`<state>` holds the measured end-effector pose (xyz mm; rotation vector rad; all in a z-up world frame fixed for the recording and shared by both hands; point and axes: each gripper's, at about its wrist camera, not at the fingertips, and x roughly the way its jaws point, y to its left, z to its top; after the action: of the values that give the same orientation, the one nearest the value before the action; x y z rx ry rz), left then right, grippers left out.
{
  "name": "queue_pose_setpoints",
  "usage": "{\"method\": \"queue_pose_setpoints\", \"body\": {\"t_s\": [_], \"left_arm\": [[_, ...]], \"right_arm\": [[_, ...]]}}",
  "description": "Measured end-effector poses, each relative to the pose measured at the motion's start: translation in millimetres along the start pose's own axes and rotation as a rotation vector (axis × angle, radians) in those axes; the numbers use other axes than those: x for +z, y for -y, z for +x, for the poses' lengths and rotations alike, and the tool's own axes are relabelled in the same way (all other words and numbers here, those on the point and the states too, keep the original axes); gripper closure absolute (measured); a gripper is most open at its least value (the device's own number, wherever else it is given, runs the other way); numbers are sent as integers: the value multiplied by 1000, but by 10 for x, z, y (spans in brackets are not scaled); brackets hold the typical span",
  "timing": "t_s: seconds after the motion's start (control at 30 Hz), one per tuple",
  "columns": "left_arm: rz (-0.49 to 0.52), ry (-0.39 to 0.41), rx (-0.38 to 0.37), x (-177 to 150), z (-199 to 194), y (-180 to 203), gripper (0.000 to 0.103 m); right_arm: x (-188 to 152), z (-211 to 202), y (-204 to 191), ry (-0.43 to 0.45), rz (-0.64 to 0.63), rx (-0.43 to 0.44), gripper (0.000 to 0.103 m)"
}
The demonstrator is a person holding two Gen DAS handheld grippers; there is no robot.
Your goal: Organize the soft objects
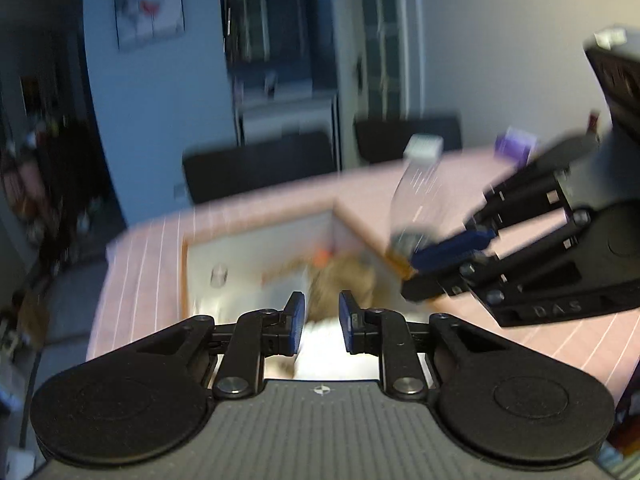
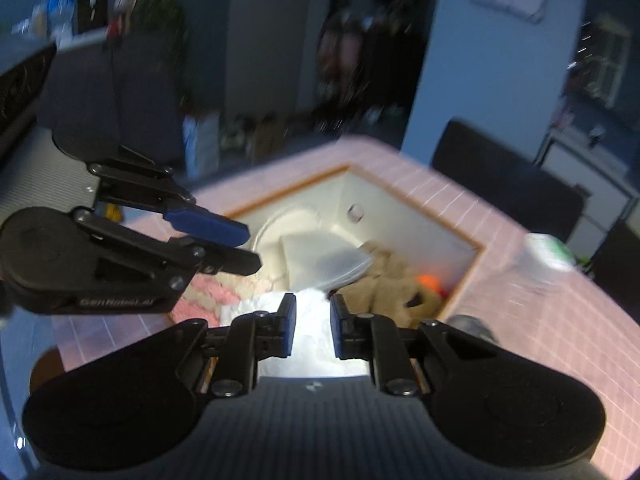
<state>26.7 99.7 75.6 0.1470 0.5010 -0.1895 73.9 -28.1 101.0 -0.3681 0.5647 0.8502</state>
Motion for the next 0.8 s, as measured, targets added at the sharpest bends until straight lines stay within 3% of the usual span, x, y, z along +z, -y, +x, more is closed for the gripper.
{"method": "queue_pose_setpoints", "body": {"t_s": [0.2, 0.27, 0.4, 0.53, 0.8], "left_arm": [[-16, 251, -13, 84, -369, 453, 75], [-22, 320, -5, 52, -442, 626, 61], [-9, 427, 53, -127, -474, 951, 48], [-32, 425, 103, -295, -385, 1137, 36], [-131, 368, 214, -706, -187, 1268, 25]], "right_arm": [[-377, -753, 85, 120, 113, -99, 64], [-541, -917, 102, 155, 150, -135, 57], [-890, -1098, 93, 208, 209, -215, 47], [-1200, -1176, 81, 275, 280, -297, 34], [-1640, -1109, -69, 368, 355, -487, 16]]}}
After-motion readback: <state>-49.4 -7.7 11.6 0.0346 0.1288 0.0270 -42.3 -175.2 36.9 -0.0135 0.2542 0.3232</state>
